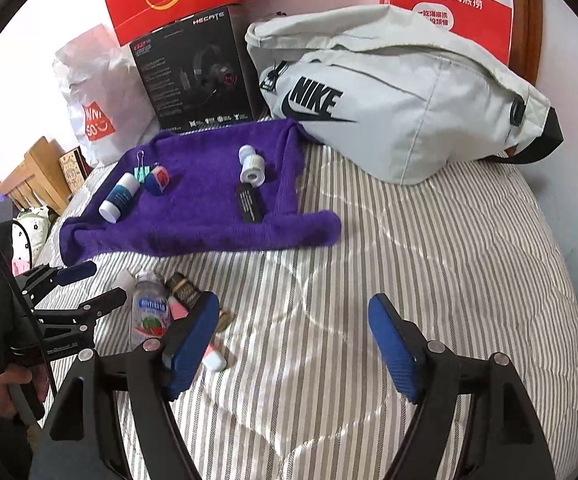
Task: Organize rigid objects
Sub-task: 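Grasp the white USB charger cube with the left tool while the right tool grasps the pink tube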
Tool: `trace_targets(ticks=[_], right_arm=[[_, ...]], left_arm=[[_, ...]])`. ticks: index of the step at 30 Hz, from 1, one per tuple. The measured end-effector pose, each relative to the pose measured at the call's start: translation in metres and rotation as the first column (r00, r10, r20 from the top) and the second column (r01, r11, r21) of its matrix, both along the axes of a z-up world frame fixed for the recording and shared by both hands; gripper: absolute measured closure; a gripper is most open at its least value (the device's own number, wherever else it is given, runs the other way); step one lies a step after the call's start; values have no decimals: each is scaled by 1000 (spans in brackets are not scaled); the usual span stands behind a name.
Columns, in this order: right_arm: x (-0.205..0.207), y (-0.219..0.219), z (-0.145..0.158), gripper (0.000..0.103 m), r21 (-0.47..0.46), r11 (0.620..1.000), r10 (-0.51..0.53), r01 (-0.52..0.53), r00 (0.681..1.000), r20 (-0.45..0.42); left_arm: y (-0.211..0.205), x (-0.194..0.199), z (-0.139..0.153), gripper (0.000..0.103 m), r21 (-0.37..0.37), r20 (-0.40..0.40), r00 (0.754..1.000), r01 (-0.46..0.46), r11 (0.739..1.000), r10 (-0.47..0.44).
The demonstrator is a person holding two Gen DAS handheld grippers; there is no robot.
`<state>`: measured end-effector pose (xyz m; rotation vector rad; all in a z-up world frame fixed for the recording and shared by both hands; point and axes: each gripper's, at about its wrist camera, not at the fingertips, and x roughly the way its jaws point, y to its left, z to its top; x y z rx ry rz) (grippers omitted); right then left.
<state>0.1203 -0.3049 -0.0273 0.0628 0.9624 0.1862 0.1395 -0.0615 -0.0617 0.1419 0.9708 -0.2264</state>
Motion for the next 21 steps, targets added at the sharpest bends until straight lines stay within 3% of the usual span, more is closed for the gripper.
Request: trace_targets(ticks=[3, 8, 13, 14, 21], right_arm=[[-2, 4, -7, 27, -5, 1000, 13, -13, 1000, -15], [-4, 14, -16, 27, -19, 999, 44, -45, 999, -31], [-5, 24, -32, 27, -26, 994, 104, -105, 993, -58], [-5, 27, -35, 27, -22, 992, 121, -122, 991, -63], [-7, 54, -51, 27, -17, 970, 240, -242, 967, -81]], left_arm=[[-1, 1, -6, 36, 2, -5, 1000, 15, 1000, -15], [-7, 9, -19, 56, 41, -17, 999, 40, 998, -39], [-10, 11, -19, 69, 23, 7, 998, 65, 998, -65], [-11, 12, -19, 76, 19, 9, 998, 67, 998, -67], [-7, 10, -20, 77, 1, 13, 998, 56, 998, -56]])
